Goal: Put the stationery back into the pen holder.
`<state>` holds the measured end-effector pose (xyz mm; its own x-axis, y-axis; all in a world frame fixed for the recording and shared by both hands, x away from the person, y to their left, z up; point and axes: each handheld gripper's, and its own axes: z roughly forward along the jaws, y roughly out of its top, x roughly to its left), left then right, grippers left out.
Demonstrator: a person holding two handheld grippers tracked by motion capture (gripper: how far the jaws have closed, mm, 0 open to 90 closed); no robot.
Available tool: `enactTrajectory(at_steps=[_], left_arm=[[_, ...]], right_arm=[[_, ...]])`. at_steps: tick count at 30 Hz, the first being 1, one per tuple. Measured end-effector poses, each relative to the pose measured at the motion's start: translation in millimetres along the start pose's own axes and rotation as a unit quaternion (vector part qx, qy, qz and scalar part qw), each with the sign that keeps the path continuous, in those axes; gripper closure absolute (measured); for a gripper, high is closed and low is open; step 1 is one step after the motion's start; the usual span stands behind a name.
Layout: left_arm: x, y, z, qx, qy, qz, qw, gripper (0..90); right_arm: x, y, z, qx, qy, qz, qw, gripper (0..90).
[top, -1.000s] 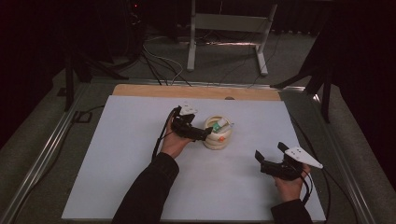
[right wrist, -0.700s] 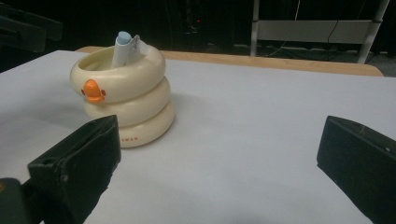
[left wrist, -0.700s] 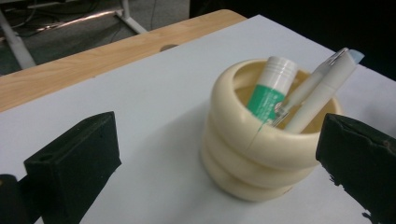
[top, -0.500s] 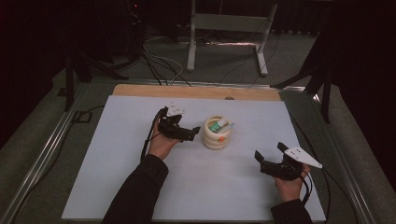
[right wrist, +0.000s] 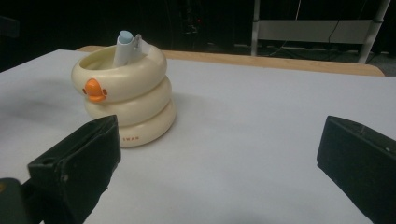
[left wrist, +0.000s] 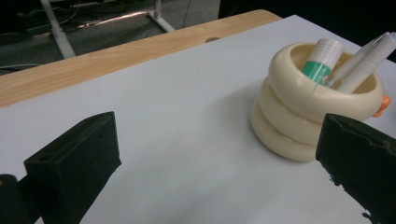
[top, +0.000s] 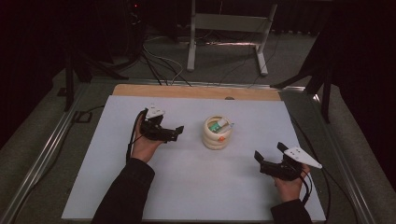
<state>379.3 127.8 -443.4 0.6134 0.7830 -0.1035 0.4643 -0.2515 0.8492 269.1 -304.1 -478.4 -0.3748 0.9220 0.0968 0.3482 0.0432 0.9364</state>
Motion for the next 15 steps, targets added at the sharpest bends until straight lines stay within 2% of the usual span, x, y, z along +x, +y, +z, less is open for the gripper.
enactTrajectory(at_steps=[15], left_arm=[[16.8, -21.2, -30.6, -0.008, 0.014, -0.004, 0.9999, 0.1]], right_arm=[[0.9, 0.0, -0.1, 0.000, 0.002, -0.001, 1.0000, 0.0]])
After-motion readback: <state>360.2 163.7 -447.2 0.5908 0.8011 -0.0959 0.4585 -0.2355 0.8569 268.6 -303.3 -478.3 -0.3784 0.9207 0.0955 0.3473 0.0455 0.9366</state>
